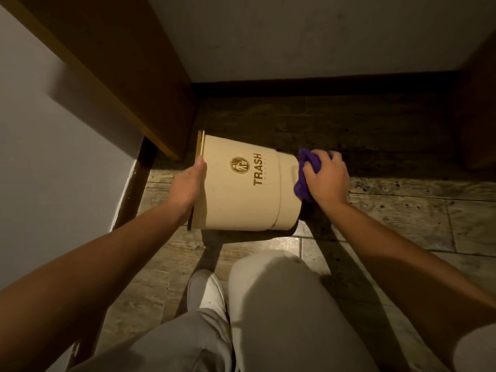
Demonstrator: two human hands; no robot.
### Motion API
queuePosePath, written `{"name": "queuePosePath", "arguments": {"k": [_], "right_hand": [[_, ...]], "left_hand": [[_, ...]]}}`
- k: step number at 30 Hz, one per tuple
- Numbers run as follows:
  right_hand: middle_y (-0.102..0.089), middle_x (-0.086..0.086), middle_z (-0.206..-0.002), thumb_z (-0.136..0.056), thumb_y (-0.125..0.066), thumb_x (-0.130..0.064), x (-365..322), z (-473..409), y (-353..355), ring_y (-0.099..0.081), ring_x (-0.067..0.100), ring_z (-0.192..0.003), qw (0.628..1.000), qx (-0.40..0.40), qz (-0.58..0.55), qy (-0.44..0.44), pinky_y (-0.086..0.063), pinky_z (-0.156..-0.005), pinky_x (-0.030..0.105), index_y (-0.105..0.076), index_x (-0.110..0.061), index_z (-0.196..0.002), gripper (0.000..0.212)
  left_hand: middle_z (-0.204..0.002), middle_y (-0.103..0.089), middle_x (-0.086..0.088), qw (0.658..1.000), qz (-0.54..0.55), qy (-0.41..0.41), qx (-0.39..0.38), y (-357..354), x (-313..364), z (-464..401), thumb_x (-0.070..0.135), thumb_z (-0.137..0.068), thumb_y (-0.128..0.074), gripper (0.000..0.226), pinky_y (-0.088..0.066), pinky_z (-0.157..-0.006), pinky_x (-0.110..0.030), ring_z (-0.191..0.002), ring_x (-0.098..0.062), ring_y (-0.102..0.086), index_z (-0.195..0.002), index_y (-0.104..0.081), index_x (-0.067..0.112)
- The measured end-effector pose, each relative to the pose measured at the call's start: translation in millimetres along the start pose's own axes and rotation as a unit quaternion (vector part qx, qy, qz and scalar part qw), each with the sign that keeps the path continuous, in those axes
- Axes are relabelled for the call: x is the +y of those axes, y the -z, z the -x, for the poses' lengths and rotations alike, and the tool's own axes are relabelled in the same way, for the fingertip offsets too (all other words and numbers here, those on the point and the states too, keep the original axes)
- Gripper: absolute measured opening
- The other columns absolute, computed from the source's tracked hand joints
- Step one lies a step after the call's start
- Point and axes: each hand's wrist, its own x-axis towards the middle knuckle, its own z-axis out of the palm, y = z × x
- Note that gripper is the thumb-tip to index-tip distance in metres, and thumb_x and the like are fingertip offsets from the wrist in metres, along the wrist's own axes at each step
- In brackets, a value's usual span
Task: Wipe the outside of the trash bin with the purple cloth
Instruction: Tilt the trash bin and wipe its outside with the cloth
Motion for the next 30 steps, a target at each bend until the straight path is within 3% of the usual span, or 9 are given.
{"name": "queuePosePath", "arguments": {"k": [4,7,10,15,18,20,22,26,30], "right_hand": [[-0.051,0.008,-0.143,-0.099,-0.054,-0.046,-47.9,-3.3,4.9,-0.054,0.028,-0.122,0.998,-0.028,-0.04,0.051,-0.042,-0.082,0.033,-0.055,-0.032,-0.139,0.043],[-0.05,0.009,-0.14,-0.101,-0.049,-0.048,-70.0,4.1,-3.6,-0.051,0.03,-0.123,0.995,-0.088,0.022,0.028,-0.047,-0.087,0.038,-0.054,-0.028,-0.14,0.044],[-0.053,0.009,-0.133,-0.098,-0.052,-0.046,-53.1,35.0,-10.0,-0.052,0.029,-0.117,0.997,-0.045,0.023,0.066,-0.051,-0.085,0.041,-0.057,-0.026,-0.132,0.04],[-0.055,0.004,-0.12,-0.088,-0.059,-0.049,2.0,102.4,-26.2,-0.053,0.022,-0.103,0.983,-0.059,0.027,0.172,-0.044,-0.075,0.031,-0.057,-0.031,-0.121,0.038],[-0.058,0.001,-0.121,-0.09,-0.061,-0.052,25.7,122.7,-29.1,-0.056,0.022,-0.106,0.957,-0.207,0.059,0.192,-0.05,-0.083,0.035,-0.062,-0.033,-0.124,0.039],[-0.059,-0.004,-0.12,-0.091,-0.063,-0.05,36.4,122.3,-24.6,-0.058,0.018,-0.107,0.961,-0.24,0.001,0.14,-0.049,-0.083,0.033,-0.066,-0.035,-0.124,0.037],[-0.06,-0.007,-0.117,-0.091,-0.061,-0.049,34.7,112.2,-13.3,-0.057,0.013,-0.101,0.977,-0.185,-0.062,0.084,-0.044,-0.078,0.027,-0.066,-0.036,-0.123,0.036],[-0.063,-0.004,-0.118,-0.09,-0.058,-0.048,10.9,68.4,17.0,-0.058,0.016,-0.101,0.983,-0.059,-0.171,0.032,-0.048,-0.082,0.033,-0.066,-0.03,-0.124,0.04],[-0.064,-0.003,-0.124,-0.092,-0.067,-0.039,-24.3,35.9,34.9,-0.059,0.014,-0.105,0.97,0.0,-0.244,0.005,-0.046,-0.082,0.029,-0.063,-0.029,-0.128,0.038]], "left_hand": [[-0.124,-0.068,-0.008,1.0,-0.007,-0.006,0.011,0.5,4.1,-4.0,0.063,-0.102,-0.04,0.053,-0.042,-0.11,-0.062,-0.117,-0.032,-0.062,-0.13,-0.063,0.023],[-0.112,-0.069,-0.004,0.999,-0.025,-0.025,0.037,-6.6,3.3,1.8,0.062,-0.102,-0.04,0.043,-0.045,-0.106,-0.06,-0.112,-0.029,-0.063,-0.104,-0.068,0.029],[-0.107,-0.068,-0.006,0.996,-0.039,-0.054,0.057,-13.5,6.6,2.4,0.059,-0.104,-0.04,0.041,-0.048,-0.101,-0.053,-0.107,-0.026,-0.062,-0.089,-0.064,0.03],[-0.081,-0.058,0.003,0.989,-0.092,-0.106,0.049,-15.7,2.4,-0.3,0.055,-0.107,-0.037,0.044,-0.041,-0.067,-0.032,-0.075,-0.012,-0.053,-0.078,-0.055,0.028],[-0.098,-0.064,-0.002,0.987,-0.105,-0.111,0.045,-21.2,4.8,-0.4,0.053,-0.108,-0.035,0.045,-0.05,-0.081,-0.039,-0.094,-0.019,-0.061,-0.103,-0.064,0.019],[-0.103,-0.064,-0.007,0.986,-0.112,-0.118,0.048,-22.9,11.9,0.5,0.052,-0.108,-0.036,0.047,-0.05,-0.088,-0.043,-0.099,-0.023,-0.061,-0.103,-0.064,0.015],[-0.103,-0.066,-0.007,0.988,-0.091,-0.126,0.005,-17.9,19.8,-3.8,0.053,-0.106,-0.042,0.043,-0.05,-0.085,-0.042,-0.096,-0.024,-0.062,-0.095,-0.064,0.017],[-0.13,-0.066,-0.007,0.989,-0.059,-0.06,-0.124,-1.4,16.6,-1.3,0.055,-0.098,-0.057,0.043,-0.053,-0.089,-0.046,-0.112,-0.024,-0.065,-0.128,-0.064,0.025],[-0.124,-0.067,-0.005,0.987,-0.085,-0.037,-0.128,-3.6,-9.3,15.5,0.053,-0.106,-0.041,0.035,-0.049,-0.105,-0.051,-0.119,-0.028,-0.063,-0.118,-0.062,0.028]]}}
